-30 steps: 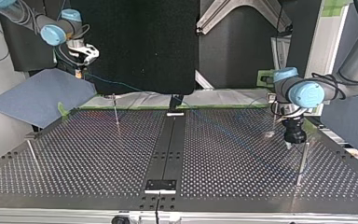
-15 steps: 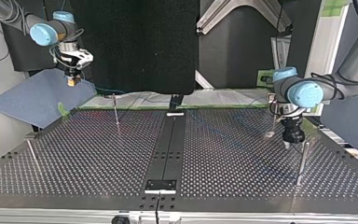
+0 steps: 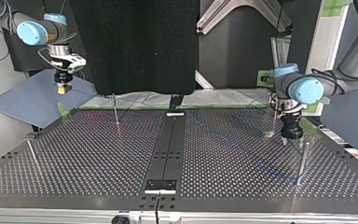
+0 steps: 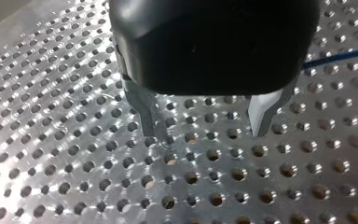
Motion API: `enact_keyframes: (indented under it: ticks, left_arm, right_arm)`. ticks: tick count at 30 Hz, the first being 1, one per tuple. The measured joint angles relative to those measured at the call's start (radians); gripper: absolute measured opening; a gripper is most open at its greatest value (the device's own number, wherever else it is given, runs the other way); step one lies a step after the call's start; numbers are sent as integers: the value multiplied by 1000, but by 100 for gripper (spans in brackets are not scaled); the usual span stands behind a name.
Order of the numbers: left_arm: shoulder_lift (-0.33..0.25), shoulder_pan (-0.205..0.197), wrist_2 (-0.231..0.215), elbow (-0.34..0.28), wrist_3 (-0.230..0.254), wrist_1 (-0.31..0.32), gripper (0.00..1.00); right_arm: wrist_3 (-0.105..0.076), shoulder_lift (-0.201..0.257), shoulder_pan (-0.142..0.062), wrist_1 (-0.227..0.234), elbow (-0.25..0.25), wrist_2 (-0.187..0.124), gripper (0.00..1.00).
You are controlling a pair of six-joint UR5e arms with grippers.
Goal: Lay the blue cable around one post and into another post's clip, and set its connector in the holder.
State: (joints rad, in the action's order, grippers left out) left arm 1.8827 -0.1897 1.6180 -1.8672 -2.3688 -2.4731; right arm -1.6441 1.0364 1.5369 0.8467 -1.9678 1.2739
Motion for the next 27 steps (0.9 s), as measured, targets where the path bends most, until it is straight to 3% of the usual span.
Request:
enact_keyframes:
  ticks: [5,14,20,27]
  left_arm:
    - [0,-6,-41,-24,-42,41,99]
    - [-1,-6,-101,-39,-113,108,99]
    - [-3,-12,-110,-45,-165,104,99]
    - [-11,-20,-152,-87,-226,112,99]
  right_arm:
    - [5,32,0,-9,0,1,0]
    - [7,38,6,-6,0,-2,0]
    - [6,38,13,-2,0,-3,0]
    - [7,38,24,6,0,-4,0]
